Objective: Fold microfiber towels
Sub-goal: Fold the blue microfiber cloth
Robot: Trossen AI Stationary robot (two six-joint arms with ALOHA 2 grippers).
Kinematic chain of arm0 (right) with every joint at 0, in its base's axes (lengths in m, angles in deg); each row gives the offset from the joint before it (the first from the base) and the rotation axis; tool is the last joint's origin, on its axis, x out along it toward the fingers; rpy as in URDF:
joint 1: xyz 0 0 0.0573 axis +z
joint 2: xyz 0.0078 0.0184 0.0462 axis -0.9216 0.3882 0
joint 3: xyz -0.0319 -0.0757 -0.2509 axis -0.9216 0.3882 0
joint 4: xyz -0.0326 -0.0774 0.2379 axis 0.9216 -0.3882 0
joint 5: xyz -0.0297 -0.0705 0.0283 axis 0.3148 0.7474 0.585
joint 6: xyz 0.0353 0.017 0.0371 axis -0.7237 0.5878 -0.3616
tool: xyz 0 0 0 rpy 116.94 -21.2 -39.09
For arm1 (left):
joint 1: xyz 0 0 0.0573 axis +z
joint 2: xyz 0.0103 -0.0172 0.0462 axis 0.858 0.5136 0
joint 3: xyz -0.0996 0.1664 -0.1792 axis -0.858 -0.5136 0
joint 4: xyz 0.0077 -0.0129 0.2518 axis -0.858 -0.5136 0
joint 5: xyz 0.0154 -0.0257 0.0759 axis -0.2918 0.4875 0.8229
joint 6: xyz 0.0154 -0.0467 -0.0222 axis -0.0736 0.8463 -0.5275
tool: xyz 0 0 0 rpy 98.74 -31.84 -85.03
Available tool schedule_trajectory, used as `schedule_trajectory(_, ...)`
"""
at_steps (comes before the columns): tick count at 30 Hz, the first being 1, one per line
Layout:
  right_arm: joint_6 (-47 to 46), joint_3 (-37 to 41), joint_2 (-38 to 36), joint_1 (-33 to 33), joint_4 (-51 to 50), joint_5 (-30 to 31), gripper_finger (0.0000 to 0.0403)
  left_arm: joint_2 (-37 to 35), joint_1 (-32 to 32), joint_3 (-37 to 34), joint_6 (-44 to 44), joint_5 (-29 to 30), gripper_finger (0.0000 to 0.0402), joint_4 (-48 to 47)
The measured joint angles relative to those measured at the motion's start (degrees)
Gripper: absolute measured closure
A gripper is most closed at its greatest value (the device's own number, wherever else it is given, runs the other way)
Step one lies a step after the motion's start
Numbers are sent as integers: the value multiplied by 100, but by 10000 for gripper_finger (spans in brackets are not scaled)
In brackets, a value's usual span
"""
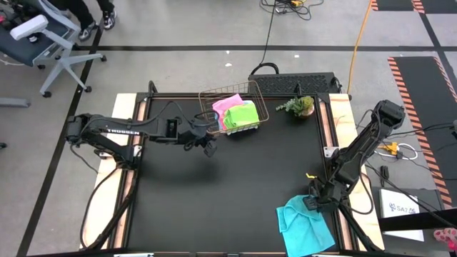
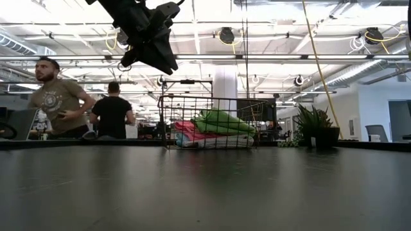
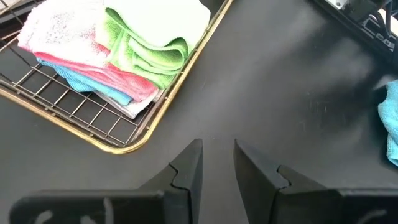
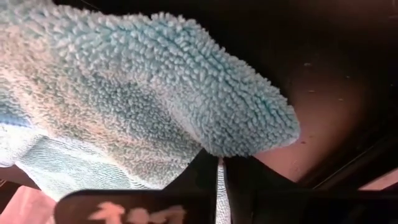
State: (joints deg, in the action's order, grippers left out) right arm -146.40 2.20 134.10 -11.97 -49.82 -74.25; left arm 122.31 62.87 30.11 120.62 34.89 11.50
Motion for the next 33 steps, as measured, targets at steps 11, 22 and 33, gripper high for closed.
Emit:
schedule_trajectory(11, 507, -151, -347, -388, -176, 656, 401, 1, -184, 0, 225, 5, 311, 53)
schedule_trajectory(22, 1047, -212, -742, -703, -142, 2324, 402, 989, -1206, -378, 544, 260, 311, 2096)
schedule_trajectory(33, 2751, -212, -559, -1821, 1404, 2597, 402, 1670, -1360, -330, 924, -256, 311, 2424)
